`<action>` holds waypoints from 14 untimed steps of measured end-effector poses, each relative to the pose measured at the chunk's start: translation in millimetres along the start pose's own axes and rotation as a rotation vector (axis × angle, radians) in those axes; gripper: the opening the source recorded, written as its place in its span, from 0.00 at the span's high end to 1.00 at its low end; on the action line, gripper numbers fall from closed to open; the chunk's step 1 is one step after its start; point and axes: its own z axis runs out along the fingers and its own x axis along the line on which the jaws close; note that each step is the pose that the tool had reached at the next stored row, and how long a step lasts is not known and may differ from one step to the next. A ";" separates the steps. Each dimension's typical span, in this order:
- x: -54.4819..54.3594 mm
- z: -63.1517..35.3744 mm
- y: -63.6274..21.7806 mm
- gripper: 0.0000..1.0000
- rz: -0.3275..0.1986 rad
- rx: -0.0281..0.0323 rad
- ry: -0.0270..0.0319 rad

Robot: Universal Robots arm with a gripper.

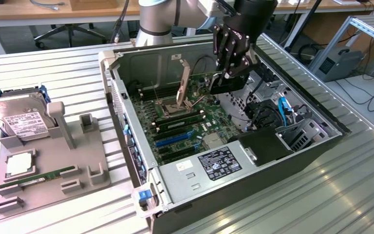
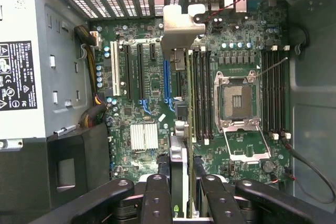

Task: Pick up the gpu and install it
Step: 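Insert the gpu into the slot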

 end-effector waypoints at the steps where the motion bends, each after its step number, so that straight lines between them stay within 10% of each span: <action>1: 0.1 0.1 0.0 0.73 0.000 0.0000 0.0001; 14: 0.9 2.3 0.0 0.73 0.000 0.0000 0.0000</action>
